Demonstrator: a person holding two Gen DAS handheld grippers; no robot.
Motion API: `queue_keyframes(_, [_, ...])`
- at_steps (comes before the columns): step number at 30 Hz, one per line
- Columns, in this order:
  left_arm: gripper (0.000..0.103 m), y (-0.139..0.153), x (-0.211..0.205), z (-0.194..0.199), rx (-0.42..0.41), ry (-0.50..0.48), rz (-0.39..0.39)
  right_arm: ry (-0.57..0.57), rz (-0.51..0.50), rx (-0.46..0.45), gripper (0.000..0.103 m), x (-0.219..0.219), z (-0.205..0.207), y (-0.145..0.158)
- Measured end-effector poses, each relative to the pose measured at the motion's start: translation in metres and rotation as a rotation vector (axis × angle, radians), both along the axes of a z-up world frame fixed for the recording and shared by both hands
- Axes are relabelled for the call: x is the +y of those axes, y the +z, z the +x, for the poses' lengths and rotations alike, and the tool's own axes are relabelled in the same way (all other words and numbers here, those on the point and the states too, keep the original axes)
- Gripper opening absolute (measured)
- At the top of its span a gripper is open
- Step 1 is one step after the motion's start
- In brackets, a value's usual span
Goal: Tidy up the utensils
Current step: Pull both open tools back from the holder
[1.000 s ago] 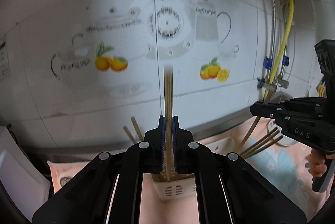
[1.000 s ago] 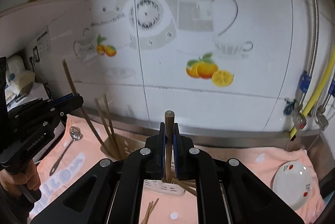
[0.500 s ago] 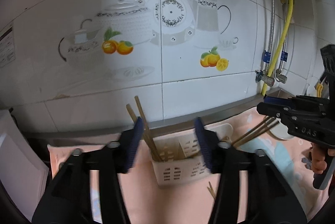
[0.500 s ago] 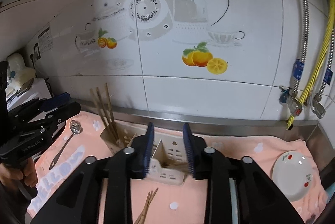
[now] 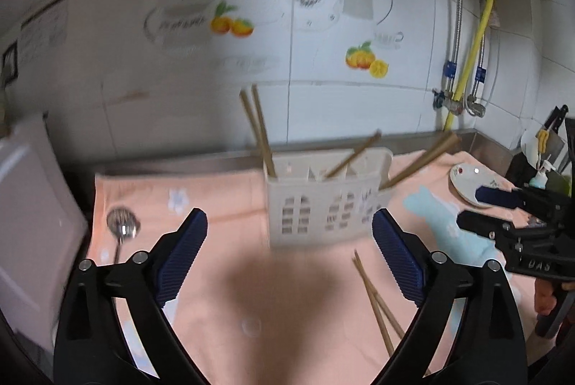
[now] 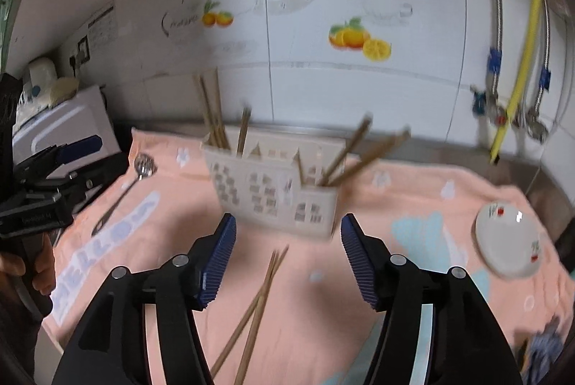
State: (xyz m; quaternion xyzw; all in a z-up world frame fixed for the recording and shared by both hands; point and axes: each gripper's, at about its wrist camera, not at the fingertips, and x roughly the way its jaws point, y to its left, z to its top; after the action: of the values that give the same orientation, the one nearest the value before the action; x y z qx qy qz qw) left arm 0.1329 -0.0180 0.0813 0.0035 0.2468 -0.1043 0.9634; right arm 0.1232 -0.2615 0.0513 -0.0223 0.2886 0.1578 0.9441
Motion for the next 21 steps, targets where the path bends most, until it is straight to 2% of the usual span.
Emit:
queue_keyframes(7, [0.095,-0.043,0.017,-0.021,0.087,0.084,-0.015,-0.004,0.02,0.105,0.063,0.002,-0.032,-0.054])
queue_keyframes(11, [0.095,-0.063,0.027,-0.031,0.132,0.13,-0.035,-0.012,0.021,0.136,0.063,0.005,-0.045,-0.074])
queue_keyframes(21, [0.097,-0.085,0.033,-0.044,0.182,0.177,-0.005,-0.02,0.03,0.193,0.063,0.018,-0.063,-0.112])
